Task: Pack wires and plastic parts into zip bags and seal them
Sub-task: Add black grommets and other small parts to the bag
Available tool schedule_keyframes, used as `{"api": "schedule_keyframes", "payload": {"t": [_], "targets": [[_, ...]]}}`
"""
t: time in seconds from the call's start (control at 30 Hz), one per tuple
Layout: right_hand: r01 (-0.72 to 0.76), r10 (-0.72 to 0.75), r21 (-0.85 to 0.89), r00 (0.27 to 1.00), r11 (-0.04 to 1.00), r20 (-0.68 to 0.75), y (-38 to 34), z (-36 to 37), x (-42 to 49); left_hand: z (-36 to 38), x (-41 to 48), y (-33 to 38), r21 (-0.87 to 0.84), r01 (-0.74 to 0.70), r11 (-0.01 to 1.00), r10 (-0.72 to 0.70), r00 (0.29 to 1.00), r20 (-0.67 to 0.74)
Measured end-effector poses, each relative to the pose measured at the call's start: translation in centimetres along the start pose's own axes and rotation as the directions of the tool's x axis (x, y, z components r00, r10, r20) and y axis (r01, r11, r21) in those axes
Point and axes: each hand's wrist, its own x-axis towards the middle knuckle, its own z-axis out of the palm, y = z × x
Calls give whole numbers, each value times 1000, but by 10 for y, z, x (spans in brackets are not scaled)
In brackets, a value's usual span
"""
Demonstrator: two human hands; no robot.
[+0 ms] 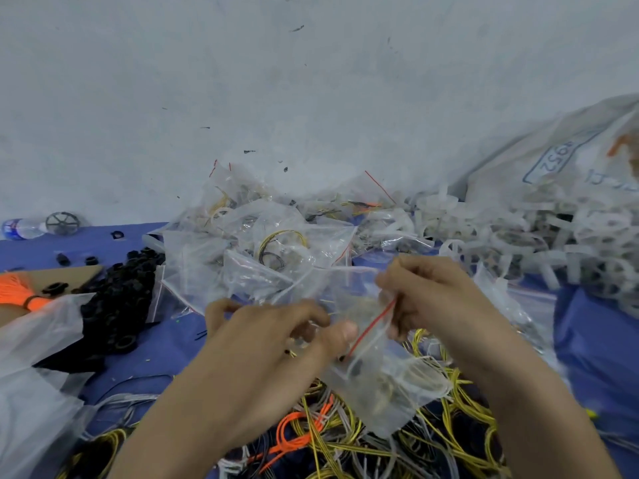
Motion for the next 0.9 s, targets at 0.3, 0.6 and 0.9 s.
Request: {"api": "schedule_keyframes", "payload": {"t": [0.3,0.6,0.9], "targets": [[-79,92,212,995,974,-50,23,-29,15,-2,5,-8,-243,-71,968,81,996,32],[-340,260,-250,917,907,-303,90,-64,40,-15,4,-39,-309,135,942,-182,975,-130],[-314,430,-805,899,504,-82,116,-52,38,-16,3,-45,-271,206,940,-235,969,-80]]}}
